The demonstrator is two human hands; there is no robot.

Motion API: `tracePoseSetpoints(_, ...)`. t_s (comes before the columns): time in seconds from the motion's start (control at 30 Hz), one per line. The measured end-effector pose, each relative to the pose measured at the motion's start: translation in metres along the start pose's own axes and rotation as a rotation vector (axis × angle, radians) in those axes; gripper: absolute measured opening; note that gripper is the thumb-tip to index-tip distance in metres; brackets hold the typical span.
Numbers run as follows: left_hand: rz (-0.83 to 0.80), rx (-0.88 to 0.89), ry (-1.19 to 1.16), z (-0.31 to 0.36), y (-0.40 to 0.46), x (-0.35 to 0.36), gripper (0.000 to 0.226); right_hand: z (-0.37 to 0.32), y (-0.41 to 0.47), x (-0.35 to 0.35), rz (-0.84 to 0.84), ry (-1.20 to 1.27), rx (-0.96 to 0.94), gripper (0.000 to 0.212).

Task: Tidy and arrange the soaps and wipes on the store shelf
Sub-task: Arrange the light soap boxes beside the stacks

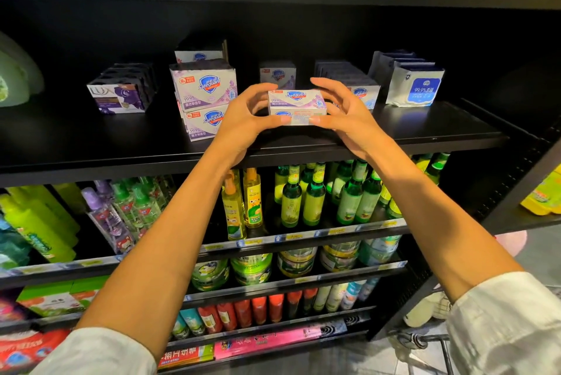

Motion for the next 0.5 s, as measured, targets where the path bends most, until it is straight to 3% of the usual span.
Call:
tracePoseSetpoints(0.1, 0.017, -0.015, -0.02, -0.0003, 0.0005, 0.0004, 0.061, -0.0019, -0.0019, 0.0017, -0.029, -0.094, -0.025, 0.079)
tracePoseSetpoints(0.23, 0.001, -0.032, -0.044, 0.0003, -0.0005, 0.0023, 0.057, -0.0014, -0.0024, 0.0006, 0.02, -0.135, -0.043, 0.064)
tracePoseSetpoints(0.4, -0.038, 0.003, -0.011, 0.0048, -0.0034, 0.0054, 0.049, 0.0019, -0.0014, -0.002, 0.074, -0.082, -0.057, 0.052)
tracePoseSetpoints(0.5, -0.073, 0.06, 0.054, 0.006, -0.0047, 0.0039, 0.057, 0.0024, -0.0007, -0.0014, 0.078, -0.065, -0.043, 0.052)
Point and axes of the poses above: each hand's wrist, its own y-axis towards the middle knuckle, its own x-axis out of the palm, z = x × y, the point moved 2 cm from there along y, towards the middle knuckle, and after that the axes turned 1 degree about -z, right-handed, at the moved point
